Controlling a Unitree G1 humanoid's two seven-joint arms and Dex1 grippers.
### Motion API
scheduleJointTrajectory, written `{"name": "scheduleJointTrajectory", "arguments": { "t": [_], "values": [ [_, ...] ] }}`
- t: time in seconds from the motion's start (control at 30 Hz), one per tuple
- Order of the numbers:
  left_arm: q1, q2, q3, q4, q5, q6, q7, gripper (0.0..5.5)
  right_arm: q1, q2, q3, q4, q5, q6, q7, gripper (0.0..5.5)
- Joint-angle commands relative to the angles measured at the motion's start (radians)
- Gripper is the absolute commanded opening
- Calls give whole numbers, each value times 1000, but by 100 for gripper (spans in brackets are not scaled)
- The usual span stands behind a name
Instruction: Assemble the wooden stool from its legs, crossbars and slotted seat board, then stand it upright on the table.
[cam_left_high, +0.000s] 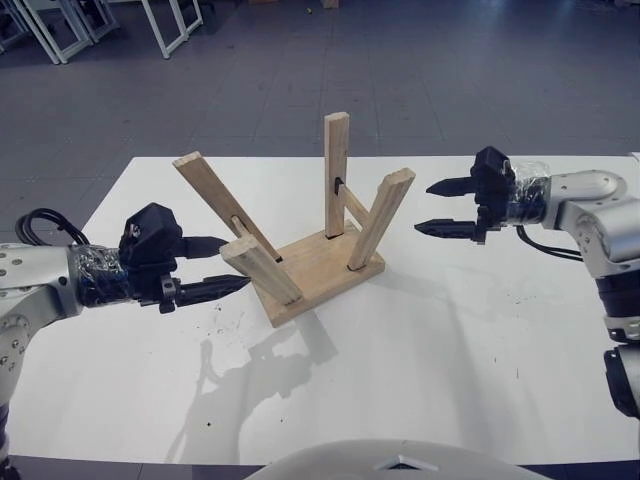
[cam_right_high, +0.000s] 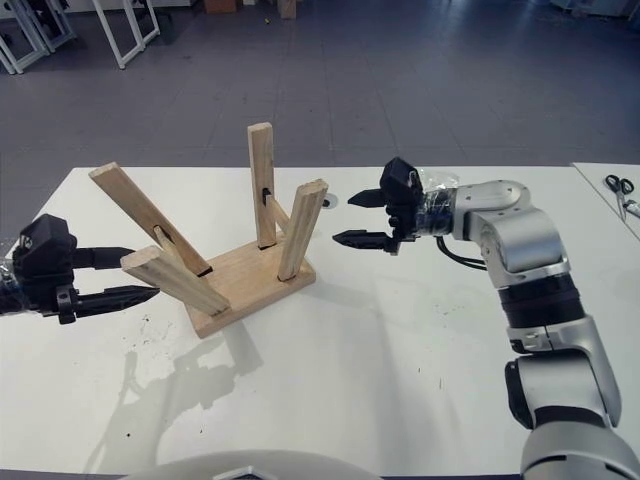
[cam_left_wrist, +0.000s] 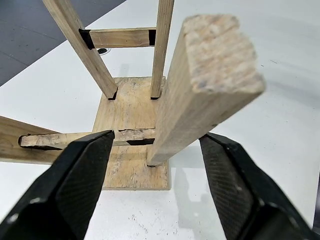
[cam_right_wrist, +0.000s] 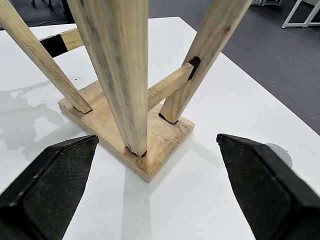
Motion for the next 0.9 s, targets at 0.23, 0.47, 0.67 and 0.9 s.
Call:
{"name": "scheduleJointTrajectory", "arguments": {
  "t": [0.23,0.47,0.67,0.9],
  "values": [
    [-91,-6,-88,-27,-72,2,22,284,-102,138,19,45,-26,7,41,406],
    [-99,27,-146,19,-36,-47,-44,156,-55,8,-31,-198,243,345,258,262],
    [-190,9,-207,101,-43,-110,-146,130,63,-92,-77,-350,285,413,222,162],
    [-182,-75,-224,111,-97,-69,-99,130,210,-31,-130,-474,301,503,-74,150]
  ]
}}
